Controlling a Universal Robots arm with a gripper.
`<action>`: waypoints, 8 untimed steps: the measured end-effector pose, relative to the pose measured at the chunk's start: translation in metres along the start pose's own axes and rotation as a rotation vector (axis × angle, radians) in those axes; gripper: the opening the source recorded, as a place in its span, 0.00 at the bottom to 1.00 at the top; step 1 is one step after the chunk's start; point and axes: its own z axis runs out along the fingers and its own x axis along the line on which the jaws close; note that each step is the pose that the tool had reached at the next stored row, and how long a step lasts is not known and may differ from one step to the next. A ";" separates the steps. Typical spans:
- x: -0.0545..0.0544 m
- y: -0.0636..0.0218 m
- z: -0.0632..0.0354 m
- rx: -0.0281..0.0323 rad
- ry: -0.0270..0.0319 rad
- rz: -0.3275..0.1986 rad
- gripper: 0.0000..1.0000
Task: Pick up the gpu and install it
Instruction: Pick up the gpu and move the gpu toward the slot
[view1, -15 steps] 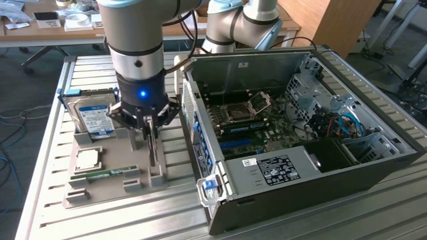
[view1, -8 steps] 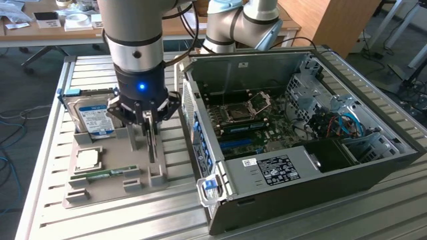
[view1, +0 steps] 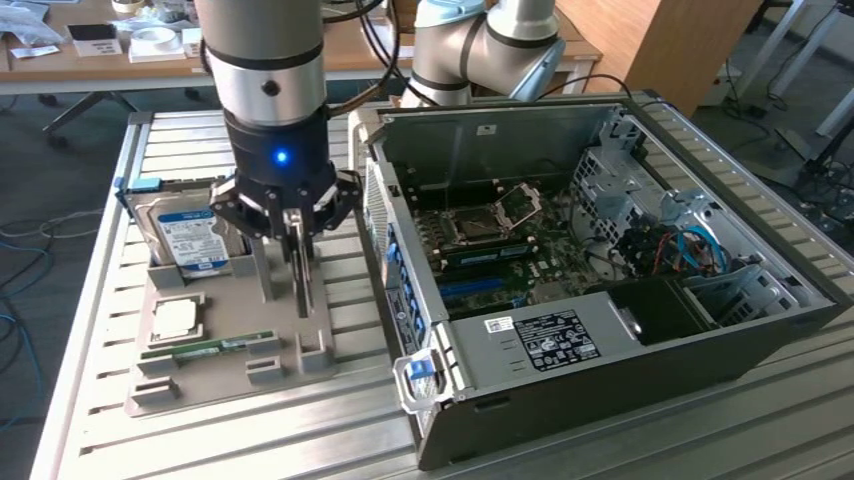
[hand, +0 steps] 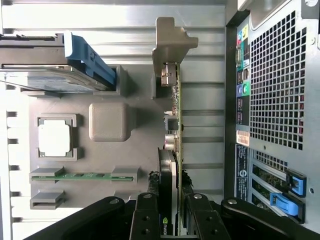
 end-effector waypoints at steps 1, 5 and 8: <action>0.000 0.0000 -0.0017 0.0001 0.0000 0.000 0.27; 0.000 0.0002 -0.0073 0.0001 -0.0001 0.000 0.27; 0.000 0.0003 -0.0104 0.0002 0.0001 0.000 0.27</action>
